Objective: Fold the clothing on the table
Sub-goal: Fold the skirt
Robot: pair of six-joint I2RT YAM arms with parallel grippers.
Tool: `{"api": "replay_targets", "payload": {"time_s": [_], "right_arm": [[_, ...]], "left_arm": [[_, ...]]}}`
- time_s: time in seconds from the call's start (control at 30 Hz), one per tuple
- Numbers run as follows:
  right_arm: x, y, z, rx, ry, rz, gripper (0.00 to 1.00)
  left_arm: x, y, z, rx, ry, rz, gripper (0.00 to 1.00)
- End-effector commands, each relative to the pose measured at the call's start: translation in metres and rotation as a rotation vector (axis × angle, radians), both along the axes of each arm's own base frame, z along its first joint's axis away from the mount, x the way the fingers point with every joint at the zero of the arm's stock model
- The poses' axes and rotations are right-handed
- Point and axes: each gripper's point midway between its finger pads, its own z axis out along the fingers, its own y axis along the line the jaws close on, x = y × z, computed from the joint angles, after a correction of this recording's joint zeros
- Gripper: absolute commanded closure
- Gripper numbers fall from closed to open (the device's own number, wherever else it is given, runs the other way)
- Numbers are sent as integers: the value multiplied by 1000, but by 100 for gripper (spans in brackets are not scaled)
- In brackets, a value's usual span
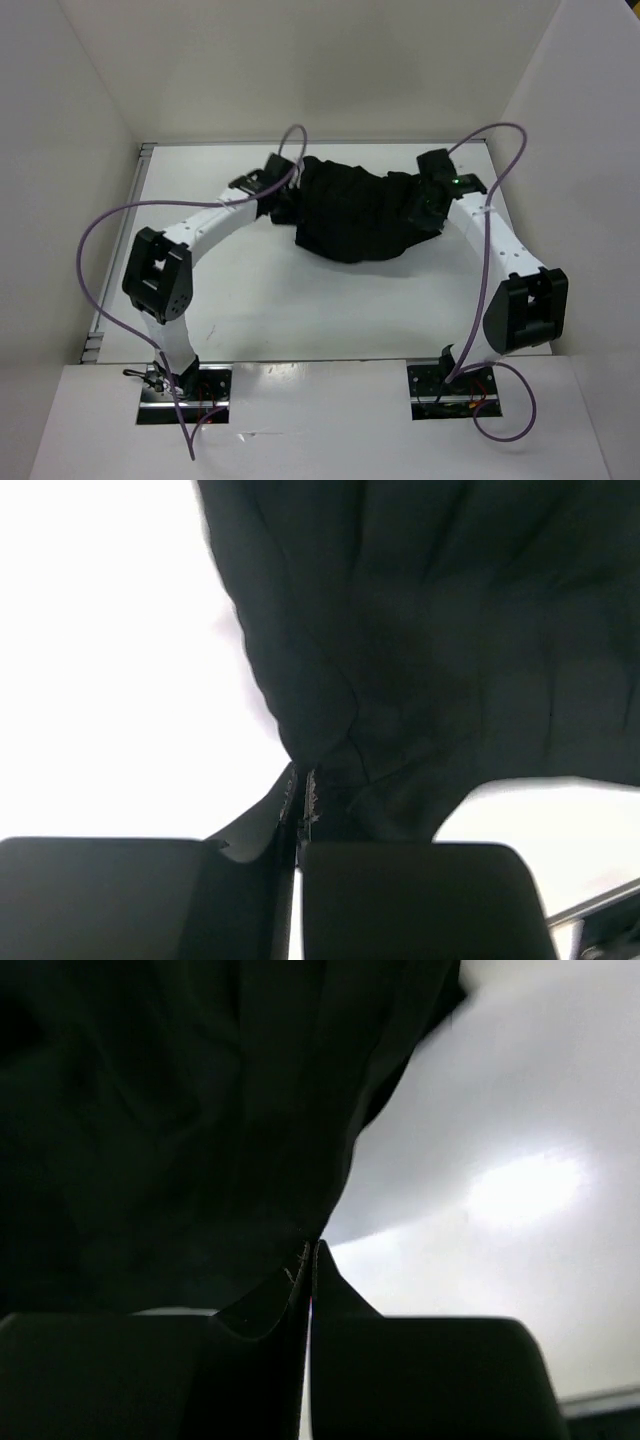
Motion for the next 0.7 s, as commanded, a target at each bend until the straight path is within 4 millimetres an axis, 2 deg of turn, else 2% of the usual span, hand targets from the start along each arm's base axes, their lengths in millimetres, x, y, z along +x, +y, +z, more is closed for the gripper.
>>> {"api": "replay_targets", "payload": {"time_s": [0.0,0.03,0.07,0.1,0.13,0.2,0.23,0.33,0.4,0.43,0.5,0.53,0.57,0.6,0.63,0.67], "right_arm": [[35,-19,68,26,-190,8,100],[48,-28,85,22,-231,9,100],[61,-31,104,13,-277,17,100],[65,-31,116,17,-309,16,100],[72,-31,119,28,-314,15,100],[83,-30,140,55,-375,20,100],[88,-25,141,77,-384,36,100],[91,-15,165,119,-451,81,100],[86,-15,181,122,-490,95,100],[76,-14,191,123,-516,115,100],[61,-9,191,146,-517,148,100],[53,-7,193,149,-524,171,100],[33,-1,199,172,-546,219,100],[22,1,203,183,-564,244,100],[-1,9,220,206,-625,292,100],[-13,7,229,196,-661,304,100]], "left_arm": [[51,41,119,-45,-256,60,100],[66,48,144,-63,-317,79,100],[79,66,169,-103,-361,112,100],[82,75,170,-114,-359,115,100],[91,82,195,-154,-405,119,100],[104,94,208,-221,-418,108,100],[110,95,217,-242,-432,101,100],[104,88,225,-313,-421,38,100],[92,83,210,-329,-373,3,100],[79,77,219,-370,-380,-41,100],[60,72,217,-403,-364,-90,100],[42,70,219,-424,-361,-113,100],[27,64,226,-466,-362,-161,100],[15,63,232,-483,-372,-192,100],[-11,60,249,-517,-401,-250,100],[-23,60,258,-534,-420,-274,100]]}}
